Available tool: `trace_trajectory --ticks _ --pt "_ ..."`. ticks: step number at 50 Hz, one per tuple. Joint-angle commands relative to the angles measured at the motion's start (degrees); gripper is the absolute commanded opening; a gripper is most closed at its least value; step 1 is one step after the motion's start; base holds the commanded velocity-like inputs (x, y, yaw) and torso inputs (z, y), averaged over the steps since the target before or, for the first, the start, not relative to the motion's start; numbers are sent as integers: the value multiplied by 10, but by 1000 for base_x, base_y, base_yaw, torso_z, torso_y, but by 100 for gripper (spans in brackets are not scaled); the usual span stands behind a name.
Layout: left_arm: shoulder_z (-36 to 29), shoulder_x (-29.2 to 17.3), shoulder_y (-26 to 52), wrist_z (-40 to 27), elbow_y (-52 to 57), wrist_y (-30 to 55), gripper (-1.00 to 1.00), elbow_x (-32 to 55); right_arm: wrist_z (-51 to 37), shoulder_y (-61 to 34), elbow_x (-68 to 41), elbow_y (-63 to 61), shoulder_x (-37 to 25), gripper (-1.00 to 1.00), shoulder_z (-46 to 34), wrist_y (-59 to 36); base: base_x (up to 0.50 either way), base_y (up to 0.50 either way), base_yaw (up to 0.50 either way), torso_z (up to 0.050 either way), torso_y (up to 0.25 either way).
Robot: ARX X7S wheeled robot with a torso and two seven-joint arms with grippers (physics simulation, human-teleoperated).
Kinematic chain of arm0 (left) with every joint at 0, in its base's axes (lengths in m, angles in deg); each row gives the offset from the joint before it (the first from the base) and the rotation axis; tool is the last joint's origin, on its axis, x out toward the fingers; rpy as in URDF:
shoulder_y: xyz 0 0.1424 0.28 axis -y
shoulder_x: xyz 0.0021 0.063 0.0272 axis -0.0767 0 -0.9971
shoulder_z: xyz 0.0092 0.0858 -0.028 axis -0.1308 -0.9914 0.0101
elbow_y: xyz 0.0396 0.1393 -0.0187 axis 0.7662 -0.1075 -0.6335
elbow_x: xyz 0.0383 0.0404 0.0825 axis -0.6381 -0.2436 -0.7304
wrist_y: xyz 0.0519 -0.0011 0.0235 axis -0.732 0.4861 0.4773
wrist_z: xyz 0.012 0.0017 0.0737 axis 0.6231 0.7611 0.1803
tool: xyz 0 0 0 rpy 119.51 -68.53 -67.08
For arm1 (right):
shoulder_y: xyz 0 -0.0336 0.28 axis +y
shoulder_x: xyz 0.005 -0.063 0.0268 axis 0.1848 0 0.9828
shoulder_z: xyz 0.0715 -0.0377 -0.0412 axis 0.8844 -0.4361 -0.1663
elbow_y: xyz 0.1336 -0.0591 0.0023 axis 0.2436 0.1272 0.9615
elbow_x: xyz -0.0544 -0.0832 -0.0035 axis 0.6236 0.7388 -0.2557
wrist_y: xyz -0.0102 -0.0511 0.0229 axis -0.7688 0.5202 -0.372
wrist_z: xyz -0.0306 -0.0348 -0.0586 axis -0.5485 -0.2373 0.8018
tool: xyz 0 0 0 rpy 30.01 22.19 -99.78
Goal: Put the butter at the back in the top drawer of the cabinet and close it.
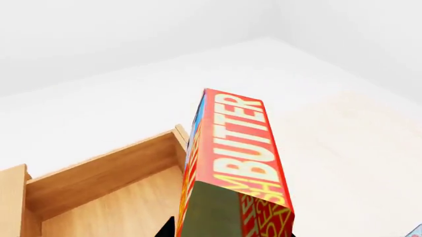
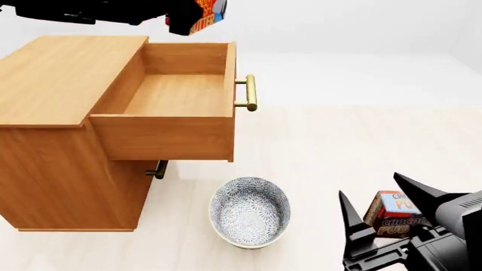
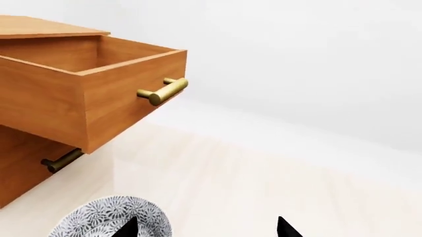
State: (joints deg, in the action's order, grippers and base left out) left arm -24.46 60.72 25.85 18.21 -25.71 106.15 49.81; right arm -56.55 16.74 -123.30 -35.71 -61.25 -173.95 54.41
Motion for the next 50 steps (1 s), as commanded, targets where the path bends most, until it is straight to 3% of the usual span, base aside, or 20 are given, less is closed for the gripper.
trace_trajectory --ticks 1,7,10,15,33,39,50 --pt "-48 86 30 97 -174 -68 -100 -96 -21 11 32 -31 -24 100 -5 12 0 0 0 0 0" --pt "-83 145 38 169 -289 -111 -100 -141 -24 8 29 -38 -27 100 -1 7 0 0 0 0 2" --pt "-74 152 35 179 -307 -116 -100 -162 -21 1 19 -36 -21 100 6 -2 0 0 0 0 0" --pt "-10 152 24 188 -307 -105 -100 -224 -18 -9 1 -29 -13 100 18 -18 0 0 0 0 2" --pt "286 182 -24 249 -307 -81 -100 -572 -23 -1 13 -37 -27 100 14 -8 0 0 0 1 1" --pt "343 190 -36 258 -307 -79 -100 -637 -24 1 16 -37 -27 100 13 -7 0 0 0 0 0" --pt "391 197 -56 256 -307 -80 -100 -701 -29 6 24 -38 -28 100 10 -2 0 0 0 1 1"
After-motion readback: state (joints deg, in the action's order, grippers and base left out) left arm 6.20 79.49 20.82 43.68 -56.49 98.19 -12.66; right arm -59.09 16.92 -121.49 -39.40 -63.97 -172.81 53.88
